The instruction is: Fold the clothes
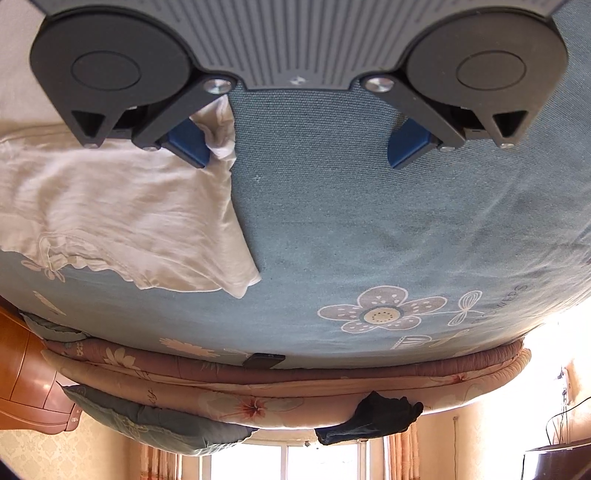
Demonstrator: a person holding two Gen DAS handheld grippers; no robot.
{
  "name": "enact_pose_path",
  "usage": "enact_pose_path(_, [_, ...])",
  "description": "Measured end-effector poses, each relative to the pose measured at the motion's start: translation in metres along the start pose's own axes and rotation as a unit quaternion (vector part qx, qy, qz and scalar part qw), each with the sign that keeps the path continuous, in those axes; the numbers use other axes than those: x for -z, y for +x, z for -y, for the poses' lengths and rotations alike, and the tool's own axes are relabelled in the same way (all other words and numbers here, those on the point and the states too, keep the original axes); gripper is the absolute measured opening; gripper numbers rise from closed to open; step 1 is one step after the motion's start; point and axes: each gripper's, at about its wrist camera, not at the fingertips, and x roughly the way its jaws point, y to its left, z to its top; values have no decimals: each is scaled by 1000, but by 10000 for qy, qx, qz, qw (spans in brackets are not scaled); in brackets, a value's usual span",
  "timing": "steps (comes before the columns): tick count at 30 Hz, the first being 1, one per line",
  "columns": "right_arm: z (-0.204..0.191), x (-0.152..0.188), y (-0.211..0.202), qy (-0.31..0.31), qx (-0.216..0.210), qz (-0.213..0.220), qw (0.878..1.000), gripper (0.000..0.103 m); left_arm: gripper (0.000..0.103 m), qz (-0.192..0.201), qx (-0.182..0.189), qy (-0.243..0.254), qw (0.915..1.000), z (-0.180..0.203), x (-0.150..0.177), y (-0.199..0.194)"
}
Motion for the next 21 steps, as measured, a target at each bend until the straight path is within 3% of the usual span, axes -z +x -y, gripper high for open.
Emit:
enact_pose_path(5, [-14, -1, 10, -385, 85, 59, 9992, 49, 102, 3, 18, -10, 10000, -1, 0, 0])
enact_pose_path(7, [-18, -2, 9, -483, 122, 33, 9988, 33, 102, 3, 24, -13, 10000, -2, 0, 0])
enact_pose_path(8, [-19, -2, 7, -496, 135, 17, 9987, 20, 102, 2, 24, -12, 10000, -2, 0, 0])
enact_pose_path(10, [-18, -3, 3, -469, 74, 18, 9989, 13, 102, 4, 25, -11, 10000, -2, 0, 0])
enact_pose_path(15, [-15, -8, -17, -333, 45, 76, 9994, 12, 102, -4, 45, -30, 10000, -2, 0, 0])
enact_pose_path(17, [-18, -10, -13, -475, 229, -165, 9985, 17, 102, -8, 51, -36, 10000, -2, 0, 0])
enact_pose_path(19, [-24, -13, -12, -631, 455, -122, 9969, 18, 102, -12, 58, -42, 10000, -1, 0, 0])
enact_pose_path(21, [-37, -22, -15, -743, 253, 55, 9969, 20, 102, -16, 64, -48, 10000, -1, 0, 0])
